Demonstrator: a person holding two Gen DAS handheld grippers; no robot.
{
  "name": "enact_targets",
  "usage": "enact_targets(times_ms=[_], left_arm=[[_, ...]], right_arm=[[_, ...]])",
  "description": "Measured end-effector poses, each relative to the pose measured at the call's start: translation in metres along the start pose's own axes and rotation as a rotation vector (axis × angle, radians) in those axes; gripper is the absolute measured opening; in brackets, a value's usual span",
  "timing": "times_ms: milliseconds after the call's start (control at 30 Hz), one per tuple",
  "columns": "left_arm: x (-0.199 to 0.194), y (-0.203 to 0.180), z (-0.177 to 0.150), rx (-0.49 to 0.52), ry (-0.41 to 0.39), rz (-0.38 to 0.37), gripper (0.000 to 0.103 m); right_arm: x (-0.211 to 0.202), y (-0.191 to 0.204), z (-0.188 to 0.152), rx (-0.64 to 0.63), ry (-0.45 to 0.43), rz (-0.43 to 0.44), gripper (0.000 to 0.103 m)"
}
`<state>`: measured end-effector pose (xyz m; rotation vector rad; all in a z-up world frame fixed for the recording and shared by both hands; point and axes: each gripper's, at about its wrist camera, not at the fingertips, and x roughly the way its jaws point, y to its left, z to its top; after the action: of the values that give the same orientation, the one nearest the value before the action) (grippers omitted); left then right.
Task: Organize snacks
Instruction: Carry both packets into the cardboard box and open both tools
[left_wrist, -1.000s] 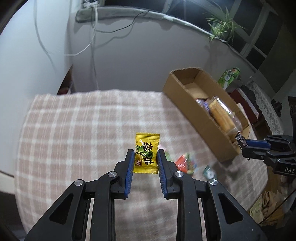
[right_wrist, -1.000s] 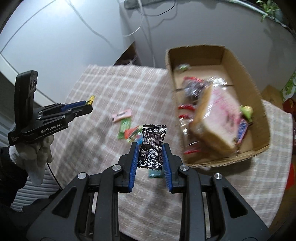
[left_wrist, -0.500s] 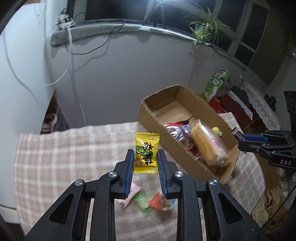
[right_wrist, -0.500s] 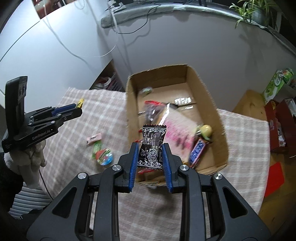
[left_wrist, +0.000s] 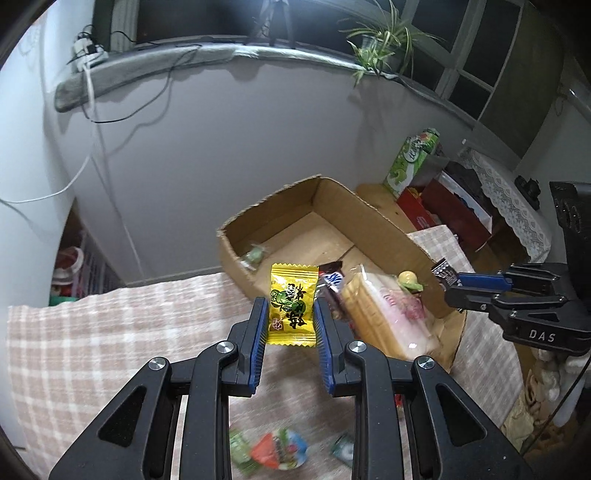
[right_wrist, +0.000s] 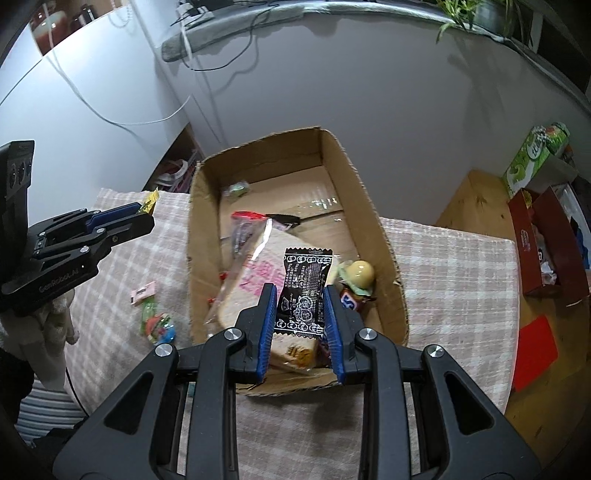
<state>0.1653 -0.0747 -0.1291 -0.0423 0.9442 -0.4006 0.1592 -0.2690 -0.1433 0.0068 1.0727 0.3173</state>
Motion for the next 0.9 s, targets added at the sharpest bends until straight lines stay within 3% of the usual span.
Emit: enact_targets(times_ms=[433,767,900], left_arm=[[0.037,-0.005,0.019,-0.016,0.062,-0.012,0.023],[0.043,-0.011,0.02,0.007,0.075,-0.003,0.024],[0.043,-0.012,0.021,0.006,0.08,0.0,0.032]], right_arm=[[0.03,-0.027,0.005,0.073,0.048,0.0,0.027],[0.037,-0.026,0.008,0.072,0.052,-0.002,0.027],[0.036,-0.027,0.009,0.077,0.052,-0.005,0.03]])
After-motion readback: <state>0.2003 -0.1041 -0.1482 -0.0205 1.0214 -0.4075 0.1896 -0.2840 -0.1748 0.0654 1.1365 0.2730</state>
